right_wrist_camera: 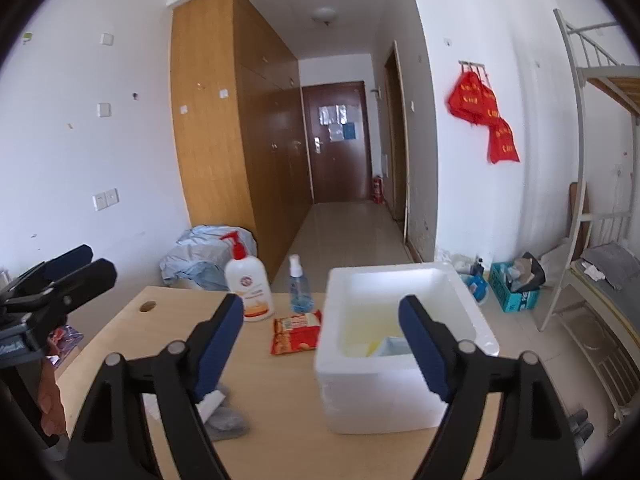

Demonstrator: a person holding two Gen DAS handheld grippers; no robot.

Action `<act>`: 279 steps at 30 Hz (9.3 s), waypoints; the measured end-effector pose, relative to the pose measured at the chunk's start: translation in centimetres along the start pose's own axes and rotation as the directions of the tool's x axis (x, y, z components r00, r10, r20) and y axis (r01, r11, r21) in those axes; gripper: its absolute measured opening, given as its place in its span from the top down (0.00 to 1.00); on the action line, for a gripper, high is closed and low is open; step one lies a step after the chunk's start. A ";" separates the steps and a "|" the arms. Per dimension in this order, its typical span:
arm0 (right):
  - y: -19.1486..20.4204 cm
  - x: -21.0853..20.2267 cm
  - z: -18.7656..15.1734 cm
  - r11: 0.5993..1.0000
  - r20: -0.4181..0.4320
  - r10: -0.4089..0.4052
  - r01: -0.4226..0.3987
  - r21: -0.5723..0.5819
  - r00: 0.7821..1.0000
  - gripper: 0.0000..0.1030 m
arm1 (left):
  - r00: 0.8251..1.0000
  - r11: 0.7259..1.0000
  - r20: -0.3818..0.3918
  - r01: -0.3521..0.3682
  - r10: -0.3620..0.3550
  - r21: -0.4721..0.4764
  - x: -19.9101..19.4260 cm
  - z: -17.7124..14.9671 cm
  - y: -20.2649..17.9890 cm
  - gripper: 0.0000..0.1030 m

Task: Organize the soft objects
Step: 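Withdraw both grippers from the foam box back toward the tissue sheets, then lower the left gripper onto the white tissue sheet and pinch it, then lift the tissue with the left gripper while the right gripper grasps the grey sock, then carry the tissue and grey sock with both grippers toward the foam box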

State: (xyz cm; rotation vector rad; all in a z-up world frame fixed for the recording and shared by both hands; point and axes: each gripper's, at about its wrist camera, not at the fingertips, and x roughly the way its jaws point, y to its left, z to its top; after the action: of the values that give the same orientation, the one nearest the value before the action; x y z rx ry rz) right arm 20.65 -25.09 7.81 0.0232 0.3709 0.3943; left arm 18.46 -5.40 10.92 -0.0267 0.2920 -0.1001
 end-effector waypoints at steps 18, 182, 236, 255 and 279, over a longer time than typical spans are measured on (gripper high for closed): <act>6.2 -5.0 -1.8 0.992 0.115 0.118 -0.111 -0.061 0.986 0.00 | 0.988 0.991 0.085 -0.129 0.131 -0.027 -8.5 -2.1 4.5 0.00; 12.8 15.8 -15.1 0.976 -0.495 0.105 -0.185 -0.117 0.863 0.00 | 0.873 0.975 -0.483 -0.163 0.072 -0.148 7.7 -19.2 16.7 0.97; 12.8 0.3 -9.4 0.981 -0.191 0.161 -0.179 -0.078 0.968 0.84 | 0.985 0.988 -0.163 -0.084 0.063 -0.126 -8.6 -11.6 11.9 0.97; 12.7 -8.2 -7.8 0.978 0.040 0.172 -0.166 -0.124 0.984 0.84 | 0.996 0.992 0.003 -0.083 0.084 -0.097 -17.1 -9.5 8.5 0.97; 8.9 -11.0 -8.3 0.998 0.074 0.032 -0.027 -0.064 0.997 0.83 | 0.999 0.998 -0.001 0.054 -0.054 -0.018 -14.9 -8.8 4.4 0.97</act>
State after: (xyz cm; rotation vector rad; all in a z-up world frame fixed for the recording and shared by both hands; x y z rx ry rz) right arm 4.89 -21.43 4.72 -0.0181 0.2838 0.4331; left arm 2.09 0.37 6.56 -0.0525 0.2941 -0.1511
